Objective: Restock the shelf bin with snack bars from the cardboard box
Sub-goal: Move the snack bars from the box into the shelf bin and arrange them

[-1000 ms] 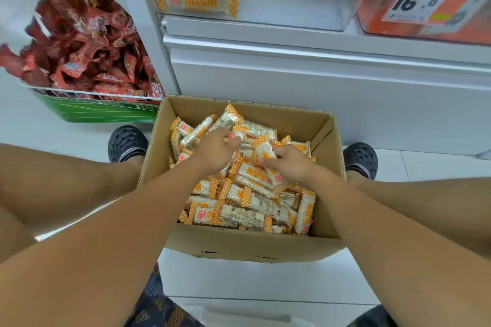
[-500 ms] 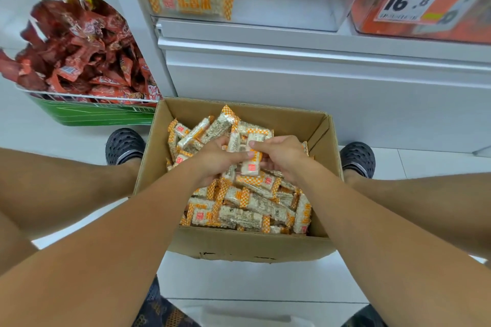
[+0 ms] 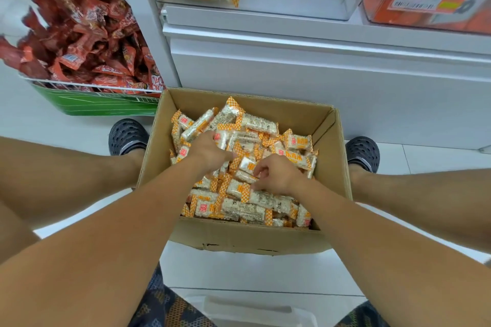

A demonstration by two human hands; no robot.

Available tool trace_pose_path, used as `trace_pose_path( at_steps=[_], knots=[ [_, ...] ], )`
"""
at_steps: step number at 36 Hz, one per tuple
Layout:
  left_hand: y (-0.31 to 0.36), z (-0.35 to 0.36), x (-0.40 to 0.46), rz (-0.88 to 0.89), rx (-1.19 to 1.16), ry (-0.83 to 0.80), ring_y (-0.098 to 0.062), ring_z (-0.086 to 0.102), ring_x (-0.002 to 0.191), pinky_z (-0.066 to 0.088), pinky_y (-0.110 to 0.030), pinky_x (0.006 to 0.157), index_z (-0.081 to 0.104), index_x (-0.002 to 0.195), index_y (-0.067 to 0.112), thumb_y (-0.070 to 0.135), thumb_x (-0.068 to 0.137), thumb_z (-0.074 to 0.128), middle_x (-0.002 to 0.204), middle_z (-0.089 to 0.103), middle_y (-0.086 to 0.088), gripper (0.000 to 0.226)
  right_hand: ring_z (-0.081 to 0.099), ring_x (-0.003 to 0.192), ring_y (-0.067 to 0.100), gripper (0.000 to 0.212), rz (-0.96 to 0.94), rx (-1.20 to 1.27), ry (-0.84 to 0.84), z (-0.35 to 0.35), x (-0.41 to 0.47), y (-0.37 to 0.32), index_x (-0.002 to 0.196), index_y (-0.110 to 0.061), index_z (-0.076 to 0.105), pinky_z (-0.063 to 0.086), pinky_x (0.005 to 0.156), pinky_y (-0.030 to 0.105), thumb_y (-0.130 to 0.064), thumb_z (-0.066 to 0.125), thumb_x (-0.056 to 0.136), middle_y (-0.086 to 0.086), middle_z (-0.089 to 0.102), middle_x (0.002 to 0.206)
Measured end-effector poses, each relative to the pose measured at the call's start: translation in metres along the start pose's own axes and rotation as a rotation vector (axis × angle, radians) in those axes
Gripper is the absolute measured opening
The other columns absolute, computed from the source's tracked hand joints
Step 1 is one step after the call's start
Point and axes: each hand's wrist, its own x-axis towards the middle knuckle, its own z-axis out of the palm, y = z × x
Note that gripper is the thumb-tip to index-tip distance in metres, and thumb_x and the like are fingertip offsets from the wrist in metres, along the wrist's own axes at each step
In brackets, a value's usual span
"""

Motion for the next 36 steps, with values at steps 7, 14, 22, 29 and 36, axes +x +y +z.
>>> trace_pose_path(
  at_steps=[7,14,22,29,36],
  knots=[
    [0.0,-0.004,-0.002,-0.152,-0.228,-0.025,-0.015,0.054,0.074,0.048,-0.027,0.052,0.026,0.154,0.01,0.027,0.08,0.083,0.153,0.041,-0.009,0.096,0.065,0.065,0.018,0.018,-0.065,0.118,0.227,-0.016,-0.001,-0.005,0.069,-0.01,0.074,0.058,0.065,0.04,-0.022,0.076,0.083,0.003,0.07,0.07],
    [0.013,-0.004,0.001,-0.172,-0.619,-0.248,-0.032,0.024,0.147,0.025,-0.054,0.115,0.008,0.157,0.014,0.02,0.081,0.08,0.163,0.016,-0.011,0.105,0.056,0.082,0.019,0.027,0.111,1.065,-0.104,-0.061,-0.006,-0.004,0.118,-0.01,0.066,0.052,0.065,0.029,-0.022,0.069,0.094,0.007,0.06,0.104],
    [0.035,-0.002,-0.014,-0.152,-0.684,-0.316,-0.005,0.071,0.07,0.054,-0.026,0.055,0.055,0.12,0.013,0.012,0.086,0.074,0.106,0.065,0.004,0.039,0.06,0.068,0.015,0.007,0.114,1.065,-0.007,-0.051,-0.01,-0.021,0.098,-0.009,0.072,0.055,0.075,0.032,-0.007,0.069,0.092,0.003,0.066,0.077],
    [0.043,0.0,-0.011,-0.109,-0.714,-0.139,-0.026,0.073,0.082,0.061,-0.045,0.065,0.031,0.148,0.025,0.016,0.071,0.089,0.128,0.063,-0.01,0.097,0.058,0.067,0.009,0.024,-0.001,0.999,0.133,-0.051,-0.015,-0.038,0.109,-0.008,0.072,0.051,0.057,0.021,0.004,0.059,0.094,0.001,0.067,0.081],
    [0.052,-0.011,-0.005,-0.033,-0.745,0.049,-0.031,0.069,0.076,0.058,-0.051,0.065,0.033,0.143,0.03,0.011,0.08,0.08,0.104,0.07,-0.008,0.081,0.057,0.115,0.009,0.081,-0.216,0.648,-0.107,-0.066,-0.02,-0.044,0.149,-0.026,0.043,0.057,0.081,0.028,-0.011,0.082,0.079,-0.013,0.041,0.144]
  ],
)
